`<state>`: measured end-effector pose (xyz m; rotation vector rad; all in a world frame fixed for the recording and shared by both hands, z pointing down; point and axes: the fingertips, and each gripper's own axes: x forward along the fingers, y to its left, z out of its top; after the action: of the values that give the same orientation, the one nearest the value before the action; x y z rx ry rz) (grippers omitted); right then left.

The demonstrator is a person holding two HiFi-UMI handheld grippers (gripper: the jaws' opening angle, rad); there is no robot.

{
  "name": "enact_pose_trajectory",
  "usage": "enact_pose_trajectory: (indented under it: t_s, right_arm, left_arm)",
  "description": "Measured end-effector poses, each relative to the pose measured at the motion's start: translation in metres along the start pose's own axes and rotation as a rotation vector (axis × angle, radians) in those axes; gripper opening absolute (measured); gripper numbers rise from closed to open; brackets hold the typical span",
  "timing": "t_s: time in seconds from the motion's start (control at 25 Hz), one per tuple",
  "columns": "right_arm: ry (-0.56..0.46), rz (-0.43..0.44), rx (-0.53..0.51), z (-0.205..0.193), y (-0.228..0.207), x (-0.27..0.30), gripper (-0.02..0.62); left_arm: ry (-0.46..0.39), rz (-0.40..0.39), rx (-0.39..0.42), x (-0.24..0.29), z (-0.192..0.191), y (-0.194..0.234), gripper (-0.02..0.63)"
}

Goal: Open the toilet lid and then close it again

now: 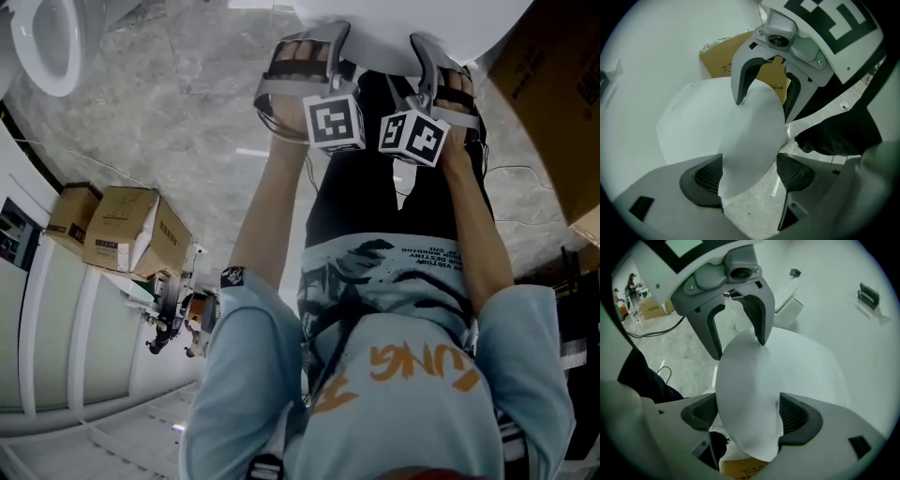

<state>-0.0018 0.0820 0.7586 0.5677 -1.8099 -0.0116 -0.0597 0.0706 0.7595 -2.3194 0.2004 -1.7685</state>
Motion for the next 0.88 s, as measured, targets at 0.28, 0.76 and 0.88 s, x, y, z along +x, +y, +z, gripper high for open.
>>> enact_pose_trajectory:
  t_s: [0.28, 0.76, 0.88]
  right_arm:
    - [-0.019, 0.006, -0.001, 0.018, 0.018, -0.019, 0.422]
    - [-0.059, 0.016, 0.045, 0.034, -0.007, -0.075, 0.426]
    - [-0.074, 0.013, 0.054, 0.039, -0.015, -0.095, 0.426]
  left_arm:
    - [-0.033, 0.016, 0.014, -0.024, -0.004, -0.014, 0.362]
    - [0.020, 0.079, 0.081, -0.061, 0.014, -0.004, 0.362]
    - [0.017, 0.096, 0.077, -0.080, 0.022, 0.002, 0.360]
